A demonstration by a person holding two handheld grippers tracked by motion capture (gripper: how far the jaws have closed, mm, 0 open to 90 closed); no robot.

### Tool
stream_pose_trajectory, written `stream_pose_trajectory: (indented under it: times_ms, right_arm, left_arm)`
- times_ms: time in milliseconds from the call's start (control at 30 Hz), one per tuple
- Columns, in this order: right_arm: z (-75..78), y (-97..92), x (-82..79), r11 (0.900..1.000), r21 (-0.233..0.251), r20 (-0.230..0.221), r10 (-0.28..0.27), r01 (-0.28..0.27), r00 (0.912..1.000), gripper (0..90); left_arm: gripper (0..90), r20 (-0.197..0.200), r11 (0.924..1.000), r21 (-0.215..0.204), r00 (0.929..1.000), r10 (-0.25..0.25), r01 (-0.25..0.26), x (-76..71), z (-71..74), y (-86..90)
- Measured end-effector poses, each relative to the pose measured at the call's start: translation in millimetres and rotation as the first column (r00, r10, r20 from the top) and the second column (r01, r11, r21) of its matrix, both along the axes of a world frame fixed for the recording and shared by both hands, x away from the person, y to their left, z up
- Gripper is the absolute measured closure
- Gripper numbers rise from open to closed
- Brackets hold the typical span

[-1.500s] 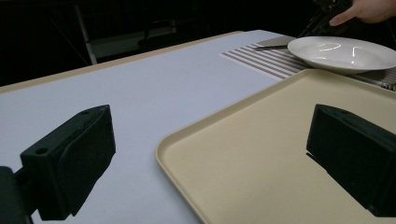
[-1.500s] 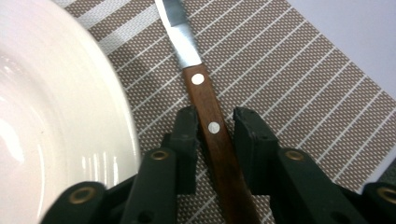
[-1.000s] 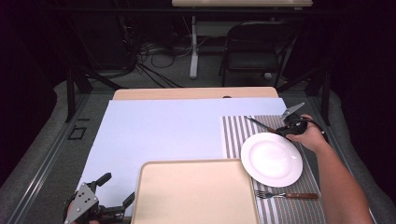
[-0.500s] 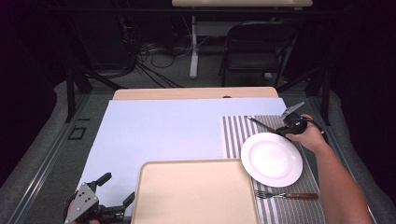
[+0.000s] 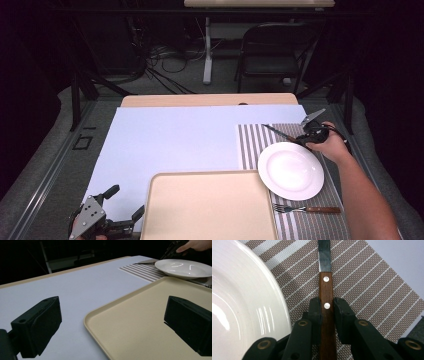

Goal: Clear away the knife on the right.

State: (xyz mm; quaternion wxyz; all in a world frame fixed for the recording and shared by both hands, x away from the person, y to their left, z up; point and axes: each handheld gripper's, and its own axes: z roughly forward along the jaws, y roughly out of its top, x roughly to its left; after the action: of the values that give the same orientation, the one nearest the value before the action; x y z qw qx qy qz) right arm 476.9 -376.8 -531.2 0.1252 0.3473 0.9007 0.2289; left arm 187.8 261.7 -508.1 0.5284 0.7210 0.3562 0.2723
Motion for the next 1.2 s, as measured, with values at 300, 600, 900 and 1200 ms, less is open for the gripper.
stream_pose_trajectory:
  times_ms: [300,600,900,1200]
  right_arm:
    - [7.5,-2.7,-1.7,0.9995,0.032,0.008,-0.001,0.001,1.0000,76.6]
    - [19.6,-4.9,-7.6,0.9981,0.061,0.047,-0.010,0.008,0.9988,76.6]
    - [41.6,-8.3,-32.0,0.9978,0.065,0.085,-0.020,0.014,0.9962,76.6]
    - [59.8,-10.8,-70.6,0.9961,0.084,0.086,-0.033,0.025,0.9957,76.6]
  left_arm:
    - [1.6,-0.003,1.0000,0.002,1.0000,0.001,-0.001,0.7,-0.2,0.5]
    - [2.3,-0.008,1.0000,-0.005,1.0000,0.002,-0.002,1.1,-0.9,0.1]
    - [2.2,-0.011,0.9999,-0.012,0.9999,-0.006,0.006,1.4,-1.6,-1.0]
    - [2.2,-0.008,0.9997,-0.018,0.9999,-0.015,0.015,-0.7,-0.2,-0.4]
